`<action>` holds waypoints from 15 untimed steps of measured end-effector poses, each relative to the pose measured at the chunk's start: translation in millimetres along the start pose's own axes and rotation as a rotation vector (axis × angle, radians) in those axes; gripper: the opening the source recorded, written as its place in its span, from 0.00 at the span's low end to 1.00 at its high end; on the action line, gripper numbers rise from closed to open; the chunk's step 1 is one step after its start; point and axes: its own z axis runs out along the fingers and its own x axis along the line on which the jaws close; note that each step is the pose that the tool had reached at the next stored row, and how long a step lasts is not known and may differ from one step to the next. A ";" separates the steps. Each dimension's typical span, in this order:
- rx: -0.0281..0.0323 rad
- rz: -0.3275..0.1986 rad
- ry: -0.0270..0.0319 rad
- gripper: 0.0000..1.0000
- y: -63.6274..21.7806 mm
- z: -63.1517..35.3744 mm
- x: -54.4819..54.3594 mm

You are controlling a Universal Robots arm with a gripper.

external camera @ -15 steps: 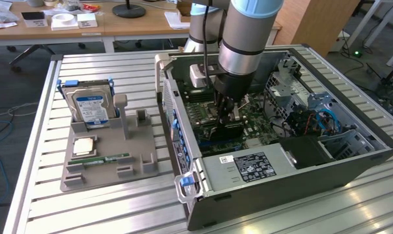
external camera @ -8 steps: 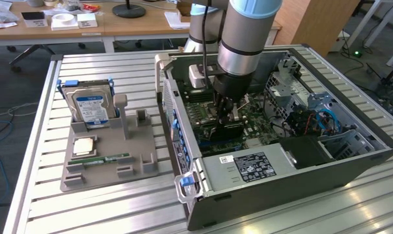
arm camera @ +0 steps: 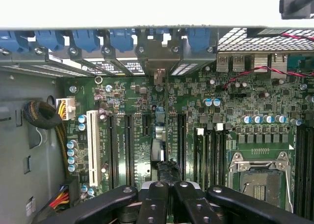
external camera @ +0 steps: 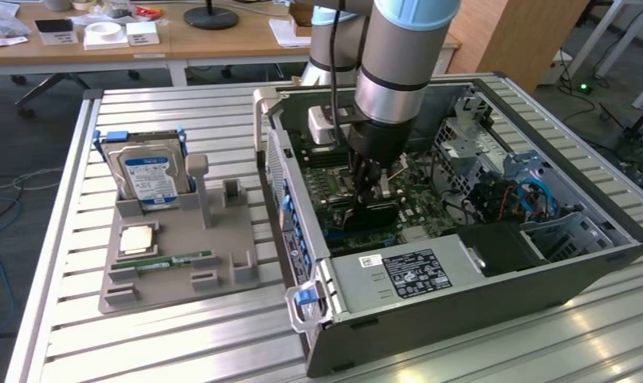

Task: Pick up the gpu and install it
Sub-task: 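Press down on the gpu until it lock into place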

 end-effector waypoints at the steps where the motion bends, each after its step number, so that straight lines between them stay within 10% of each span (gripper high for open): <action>1: 0.0001 0.000 -0.0001 0.11 0.0 0.0 0.0; 15: 0.0003 0.000 -0.0002 0.11 0.8 1.3 0.0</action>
